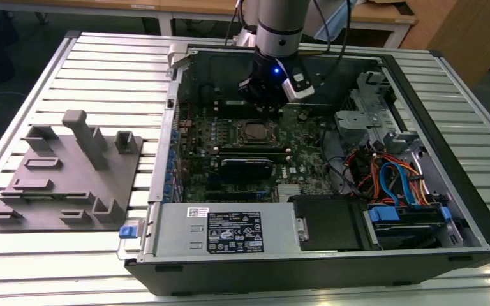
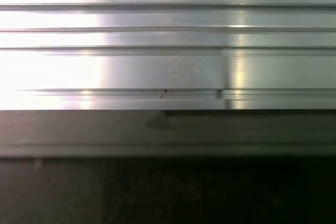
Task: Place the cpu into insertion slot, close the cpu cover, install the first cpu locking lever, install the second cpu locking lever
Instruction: 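Install the first cpu locking lever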
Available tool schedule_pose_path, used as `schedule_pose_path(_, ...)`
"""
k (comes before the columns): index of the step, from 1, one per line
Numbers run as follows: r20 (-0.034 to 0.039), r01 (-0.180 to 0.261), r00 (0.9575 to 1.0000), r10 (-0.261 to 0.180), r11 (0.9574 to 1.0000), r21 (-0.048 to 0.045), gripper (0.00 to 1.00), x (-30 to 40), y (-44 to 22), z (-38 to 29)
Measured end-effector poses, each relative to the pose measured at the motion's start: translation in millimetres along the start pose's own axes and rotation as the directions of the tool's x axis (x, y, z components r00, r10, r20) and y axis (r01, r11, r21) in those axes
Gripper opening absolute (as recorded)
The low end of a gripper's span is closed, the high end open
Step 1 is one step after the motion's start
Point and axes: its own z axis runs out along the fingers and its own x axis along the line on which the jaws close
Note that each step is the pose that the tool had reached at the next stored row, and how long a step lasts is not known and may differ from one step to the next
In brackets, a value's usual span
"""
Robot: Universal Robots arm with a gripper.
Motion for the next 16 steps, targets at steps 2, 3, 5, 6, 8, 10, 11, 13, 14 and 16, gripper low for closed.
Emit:
schedule_pose_path(2,0.0003,0.000,1.0000,0.000,0.9999,0.0106,0.10,0.0,0.0,1.1)
schedule_pose_path(3,0.0001,0.000,1.0000,0.000,0.9999,0.0132,0.10,0.0,0.0,1.4)
schedule_pose_path(5,-0.0001,0.000,1.0000,0.000,0.9999,0.0157,0.10,-0.1,-0.1,2.1)
schedule_pose_path(6,0.0000,0.000,1.0000,0.000,0.9999,0.0160,0.10,-0.1,-0.1,2.4)
schedule_pose_path(8,0.0003,0.000,1.0000,0.000,0.9999,0.0161,0.10,-0.1,0.0,3.0)
schedule_pose_path(10,0.0002,0.000,1.0000,0.000,0.9999,0.0164,0.10,-0.1,-0.1,3.3)
schedule_pose_path(11,0.0001,0.000,1.0000,0.000,0.9999,0.0165,0.10,-0.1,-0.1,3.4)
schedule_pose_path(13,0.0003,0.000,1.0000,0.000,0.9999,0.0156,0.10,-0.1,0.0,3.9)
schedule_pose_path(14,0.0002,0.000,1.0000,0.000,0.9999,0.0133,0.10,-0.1,0.0,4.0)
schedule_pose_path(16,0.0003,0.000,1.0000,0.000,1.0000,0.0046,0.10,-0.2,0.1,4.7)
